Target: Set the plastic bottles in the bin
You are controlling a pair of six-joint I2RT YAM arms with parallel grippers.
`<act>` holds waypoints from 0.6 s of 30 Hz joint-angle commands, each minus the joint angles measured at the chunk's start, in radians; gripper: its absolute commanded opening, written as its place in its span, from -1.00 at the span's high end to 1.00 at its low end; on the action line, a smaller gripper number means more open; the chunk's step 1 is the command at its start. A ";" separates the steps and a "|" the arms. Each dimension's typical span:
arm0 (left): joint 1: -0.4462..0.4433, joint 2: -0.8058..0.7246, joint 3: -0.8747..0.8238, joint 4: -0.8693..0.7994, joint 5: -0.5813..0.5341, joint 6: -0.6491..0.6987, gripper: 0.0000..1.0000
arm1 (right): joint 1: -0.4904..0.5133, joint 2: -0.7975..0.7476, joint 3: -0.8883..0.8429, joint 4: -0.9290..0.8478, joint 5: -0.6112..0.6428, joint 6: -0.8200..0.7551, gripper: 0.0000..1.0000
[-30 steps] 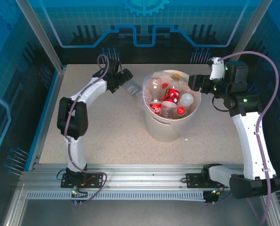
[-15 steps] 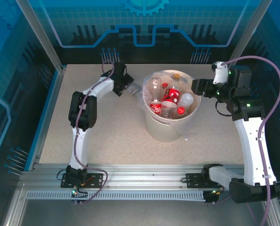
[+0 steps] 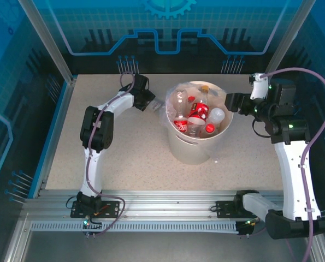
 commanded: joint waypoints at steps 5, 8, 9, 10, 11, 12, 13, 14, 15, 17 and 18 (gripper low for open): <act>0.058 -0.195 -0.138 0.028 -0.019 0.049 0.08 | -0.019 0.015 0.014 0.034 -0.054 -0.007 -0.48; 0.078 -0.272 -0.188 0.036 -0.014 0.087 0.09 | -0.014 0.033 0.035 0.048 -0.077 0.006 -0.48; 0.082 -0.292 -0.200 0.036 -0.018 0.105 0.08 | -0.011 0.038 0.038 0.055 -0.081 0.009 -0.48; 0.086 -0.312 -0.211 0.033 -0.022 0.116 0.08 | -0.007 0.044 0.039 0.061 -0.082 0.011 -0.48; 0.091 -0.327 -0.221 0.029 -0.017 0.117 0.08 | -0.002 0.050 0.043 0.065 -0.082 0.013 -0.48; 0.093 -0.340 -0.232 0.030 -0.008 0.114 0.08 | 0.003 0.055 0.047 0.067 -0.082 0.014 -0.48; 0.096 -0.355 -0.247 0.036 0.001 0.108 0.08 | 0.010 0.060 0.050 0.068 -0.082 0.016 -0.48; 0.097 -0.374 -0.263 0.045 0.006 0.104 0.08 | 0.019 0.063 0.056 0.070 -0.080 0.018 -0.48; 0.097 -0.392 -0.276 0.054 0.012 0.101 0.08 | 0.027 0.067 0.062 0.070 -0.079 0.015 -0.48; 0.098 -0.440 -0.294 0.073 0.030 0.110 0.08 | 0.043 0.076 0.090 0.066 -0.086 0.001 -0.49; 0.100 -0.460 -0.291 0.074 0.038 0.126 0.08 | 0.043 0.081 0.107 0.062 -0.089 -0.003 -0.49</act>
